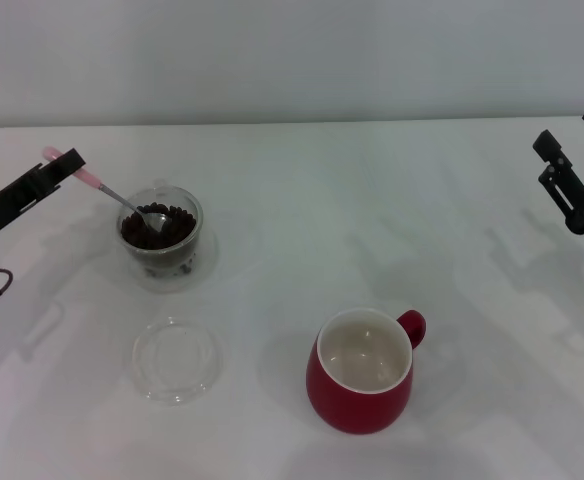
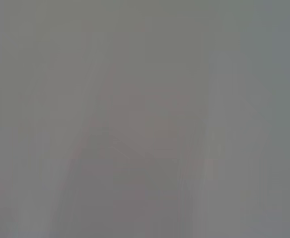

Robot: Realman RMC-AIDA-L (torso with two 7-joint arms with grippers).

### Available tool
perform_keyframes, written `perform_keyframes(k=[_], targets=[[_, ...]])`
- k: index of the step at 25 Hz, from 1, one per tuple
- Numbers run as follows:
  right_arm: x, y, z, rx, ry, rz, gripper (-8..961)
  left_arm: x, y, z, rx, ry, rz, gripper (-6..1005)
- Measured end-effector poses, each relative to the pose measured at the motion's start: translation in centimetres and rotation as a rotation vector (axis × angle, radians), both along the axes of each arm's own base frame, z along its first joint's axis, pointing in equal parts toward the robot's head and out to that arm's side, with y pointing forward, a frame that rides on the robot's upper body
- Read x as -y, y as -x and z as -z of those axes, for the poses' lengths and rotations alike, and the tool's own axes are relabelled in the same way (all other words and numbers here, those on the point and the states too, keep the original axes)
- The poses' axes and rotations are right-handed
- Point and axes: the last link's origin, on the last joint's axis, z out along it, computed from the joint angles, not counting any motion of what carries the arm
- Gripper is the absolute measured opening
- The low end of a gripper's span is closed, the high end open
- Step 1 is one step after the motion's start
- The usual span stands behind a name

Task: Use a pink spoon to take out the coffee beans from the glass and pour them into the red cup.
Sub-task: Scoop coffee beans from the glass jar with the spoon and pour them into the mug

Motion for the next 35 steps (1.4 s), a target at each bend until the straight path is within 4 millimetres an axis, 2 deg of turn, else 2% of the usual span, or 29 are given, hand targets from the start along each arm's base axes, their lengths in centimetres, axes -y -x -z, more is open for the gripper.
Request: perform_keyframes(k=[10,22,35], targets=[[-1.0,0.2,0.2,0.010,0.010,0.018,595,0.0,0.1,-0.1,0.064,-0.038,-0.035,129],[-1.7,0.3,0.4,0.018,0.018,0.029,595,1.2,0.9,0.7,0.218,-0.059,-0.126,130],[-1.7,0.3,0.5,0.021,0.026,0.033,595,1.6,1.2,1.1,0.211,-0.037,-0.135,130]])
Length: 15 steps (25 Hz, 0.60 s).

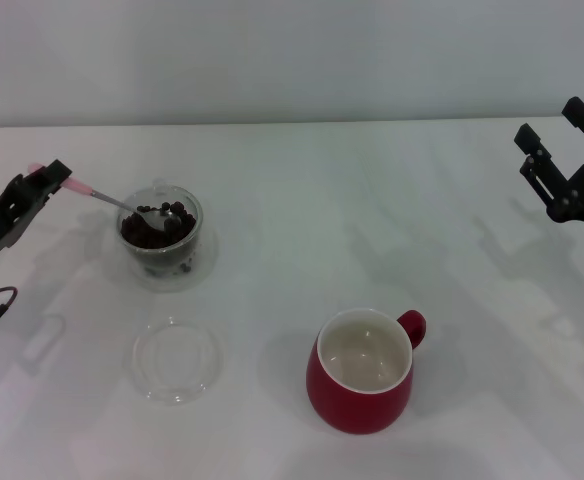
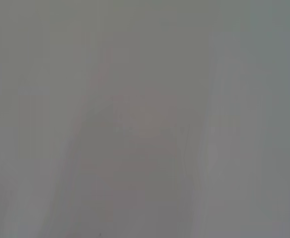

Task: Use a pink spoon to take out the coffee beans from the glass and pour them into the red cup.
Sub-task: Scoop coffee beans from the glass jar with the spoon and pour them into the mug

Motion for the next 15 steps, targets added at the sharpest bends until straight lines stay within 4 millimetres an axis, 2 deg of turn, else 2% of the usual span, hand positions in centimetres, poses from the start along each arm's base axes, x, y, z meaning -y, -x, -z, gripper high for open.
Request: perform_keyframes(k=[7,15], targets=[[0.08,-0.06,0.03,0.001,0.002,0.001,596,-0.03,0.44,-0.09,-0.034,0.002,-0.013,129],[0.00,0.01,-0.01,0.000,-0.001,-0.001,596,-0.50,-0.03,-0.04,-0.061,0.000,0.009,130]])
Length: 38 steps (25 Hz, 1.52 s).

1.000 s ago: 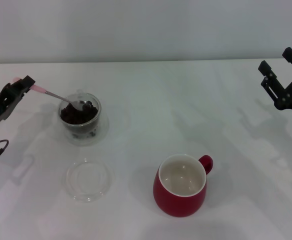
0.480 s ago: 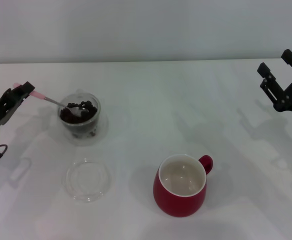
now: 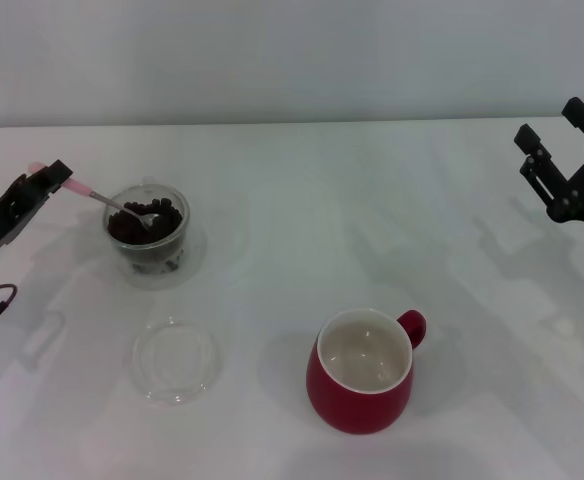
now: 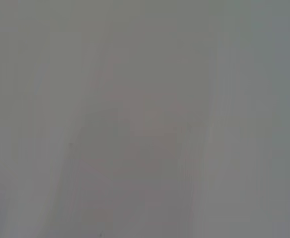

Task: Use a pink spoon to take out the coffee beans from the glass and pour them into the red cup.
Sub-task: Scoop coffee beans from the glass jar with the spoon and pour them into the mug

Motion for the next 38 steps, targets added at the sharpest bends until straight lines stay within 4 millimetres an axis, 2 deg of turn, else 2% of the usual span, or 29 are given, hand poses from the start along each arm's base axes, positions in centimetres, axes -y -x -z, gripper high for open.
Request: perform_keyframes(k=[6,20,29,38], targets=[[-0.1,0.0,-0.1,-0.001,-0.005,0.002,596,-0.1,-0.2,-0.1,0.035,-0.008,-0.003,129],[-0.8,0.3,0.0,0.013,-0.001,-0.002,596,1.5,0.8,-0.2,0.175,-0.004,-0.067,130],[-1.0,0.3,0.0,0.020,0.000,0.004,595,2.3,0.5,-0.3,0.219,0.001,-0.029,130],[-1.0,0.1,-0.1,0.021,-0.007,0.015,596,2.7,-0.9,0.0,0.223,0.040,0.065,129]])
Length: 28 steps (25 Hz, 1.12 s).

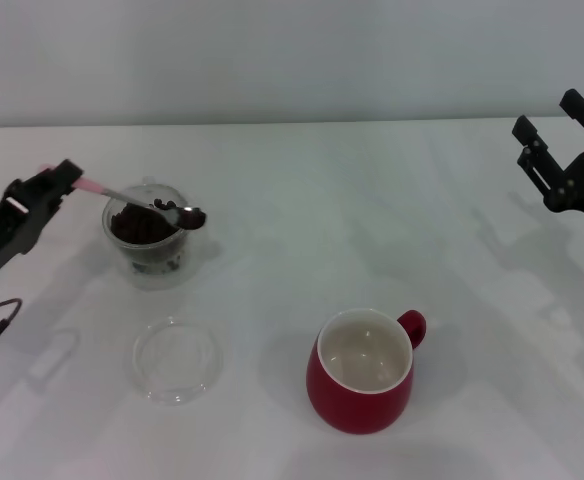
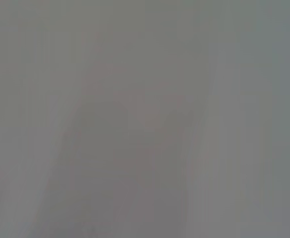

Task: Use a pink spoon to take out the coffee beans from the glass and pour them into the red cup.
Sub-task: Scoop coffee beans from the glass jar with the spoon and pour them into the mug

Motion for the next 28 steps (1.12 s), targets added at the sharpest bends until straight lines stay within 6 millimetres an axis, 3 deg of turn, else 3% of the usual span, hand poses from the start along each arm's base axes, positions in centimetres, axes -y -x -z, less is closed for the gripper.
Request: perform_keyframes(k=[16,28], targets=[[-0.3,0.2,0.0,-0.001,0.000,-0.002,592,-2.4,-6.7,2.8,-0.030,0.159,0.245,130],[-0.3,0.3,0.1,-0.001,0.003,-0.005,592,-1.3,-8.1,4.4,-0.006,0.316,0.311,129]])
